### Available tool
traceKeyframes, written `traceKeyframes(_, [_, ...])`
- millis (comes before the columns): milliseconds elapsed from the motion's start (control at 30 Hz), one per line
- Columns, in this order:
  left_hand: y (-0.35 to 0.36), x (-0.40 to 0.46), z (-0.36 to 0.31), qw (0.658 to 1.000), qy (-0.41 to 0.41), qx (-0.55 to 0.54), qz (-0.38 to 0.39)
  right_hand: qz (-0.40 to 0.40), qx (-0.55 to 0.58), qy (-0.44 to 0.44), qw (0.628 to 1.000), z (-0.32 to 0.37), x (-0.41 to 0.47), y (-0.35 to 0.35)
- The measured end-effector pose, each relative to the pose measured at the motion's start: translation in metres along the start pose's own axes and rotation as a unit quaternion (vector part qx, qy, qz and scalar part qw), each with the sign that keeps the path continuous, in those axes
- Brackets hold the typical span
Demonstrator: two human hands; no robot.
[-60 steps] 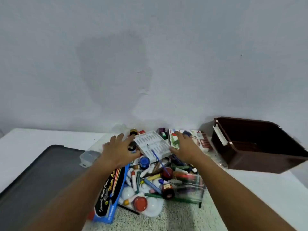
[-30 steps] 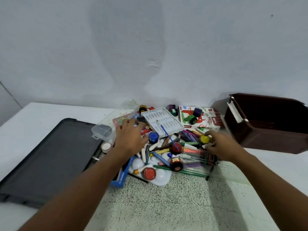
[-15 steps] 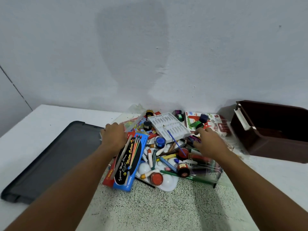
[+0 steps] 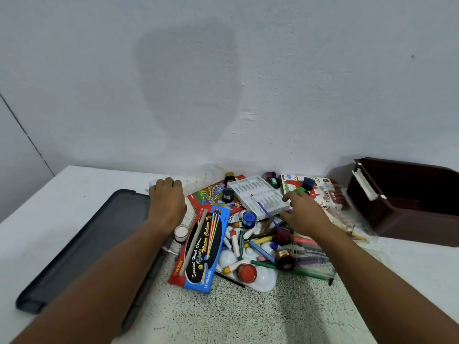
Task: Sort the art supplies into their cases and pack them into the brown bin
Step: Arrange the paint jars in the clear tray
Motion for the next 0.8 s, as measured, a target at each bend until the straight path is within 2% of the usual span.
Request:
traceKeyframes(167, [-0.027, 0.004, -0.004, 0.985, 0.121, -0.038, -0.114, -0.008, 0.137, -0.004, 0.991, 0.029, 0.0, -0.014])
traceKeyframes(267, [-0.041, -0.001, -0.016, 0.962, 0.183, -0.084, -0.186, -0.012, 0.239, -0.015, 0.971, 0.043, -0.005, -0.027])
traceKeyframes(333, [-0.05, -0.006, -0.029, 0.94, 0.243, -0.121, -0.209, -0.008, 0.239, -0.031, 0.971, 0.047, -0.009, -0.034])
traceKeyframes(500, [-0.061, -0.02, -0.069, 0.894, 0.346, -0.22, -0.182, 0.009, 0.127, -0.038, 0.991, 0.029, -0.018, -0.053])
traceKeyframes(633, [-0.068, -0.037, -0.1, 0.864, 0.391, -0.247, -0.198, 0.028, 0.043, -0.007, 0.999, -0.003, -0.032, -0.06])
traceKeyframes(733, [-0.066, -0.046, -0.115, 0.865, 0.4, -0.241, -0.18, 0.02, 0.076, 0.007, 0.997, -0.028, -0.047, -0.067])
traceKeyframes(800, [-0.063, -0.047, -0.111, 0.881, 0.368, -0.255, -0.154, 0.03, 0.106, -0.006, 0.994, -0.037, -0.058, -0.068])
Point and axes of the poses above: each hand's wrist, its own x-axis towards the middle knuckle, its own y-axis out of the palm, z = x × y, the point moved 8 cm from there along x, towards the middle knuckle, and after that the axes turned 6 degrees about y, right-handed, at the moved point
